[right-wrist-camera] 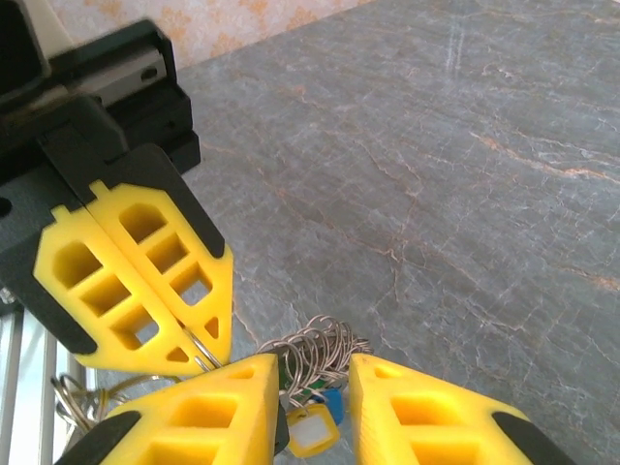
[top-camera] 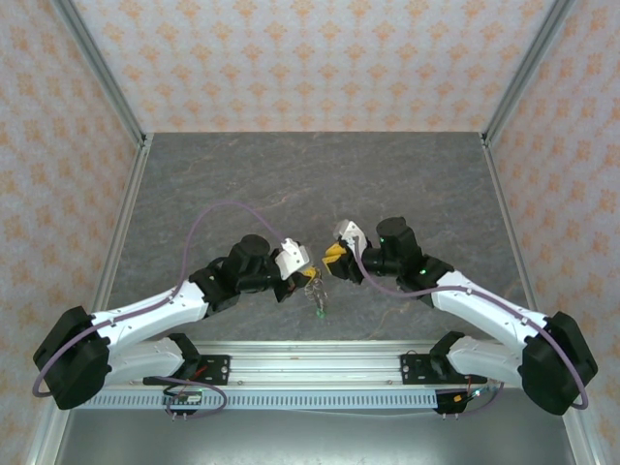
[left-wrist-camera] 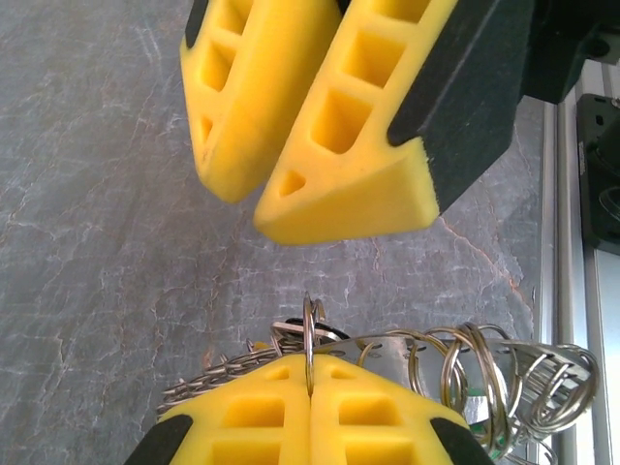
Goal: Put the keys on the keyring
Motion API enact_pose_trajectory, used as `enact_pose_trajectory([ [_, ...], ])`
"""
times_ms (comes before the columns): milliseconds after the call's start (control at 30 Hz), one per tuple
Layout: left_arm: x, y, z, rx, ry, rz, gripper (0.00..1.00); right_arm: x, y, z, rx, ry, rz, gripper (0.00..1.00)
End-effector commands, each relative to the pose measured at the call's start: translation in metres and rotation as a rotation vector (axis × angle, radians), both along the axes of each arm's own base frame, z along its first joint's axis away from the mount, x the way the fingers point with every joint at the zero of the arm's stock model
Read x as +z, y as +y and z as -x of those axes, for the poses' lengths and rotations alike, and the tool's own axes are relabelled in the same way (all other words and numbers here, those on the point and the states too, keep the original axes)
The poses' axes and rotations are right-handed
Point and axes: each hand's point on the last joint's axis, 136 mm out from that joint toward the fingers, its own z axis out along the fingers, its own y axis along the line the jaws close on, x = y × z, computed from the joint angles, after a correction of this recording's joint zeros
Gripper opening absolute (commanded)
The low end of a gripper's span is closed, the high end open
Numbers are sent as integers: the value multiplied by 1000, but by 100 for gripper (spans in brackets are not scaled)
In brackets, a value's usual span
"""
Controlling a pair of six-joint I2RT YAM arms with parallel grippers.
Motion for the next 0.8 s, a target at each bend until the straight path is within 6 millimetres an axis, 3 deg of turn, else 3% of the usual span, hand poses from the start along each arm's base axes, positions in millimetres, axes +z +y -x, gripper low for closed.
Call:
enact_pose_trajectory([
  [0,25,-7,0,-38,-108,28,0,-3,-3,5,44,-35,50,25],
  [167,23,-7,5,-55,-154,19,0,-2,6,23,182,-39,27,25],
  [767,21,-10,8,-66,-124,25,0,3,14,32,256,-52,-37,25],
])
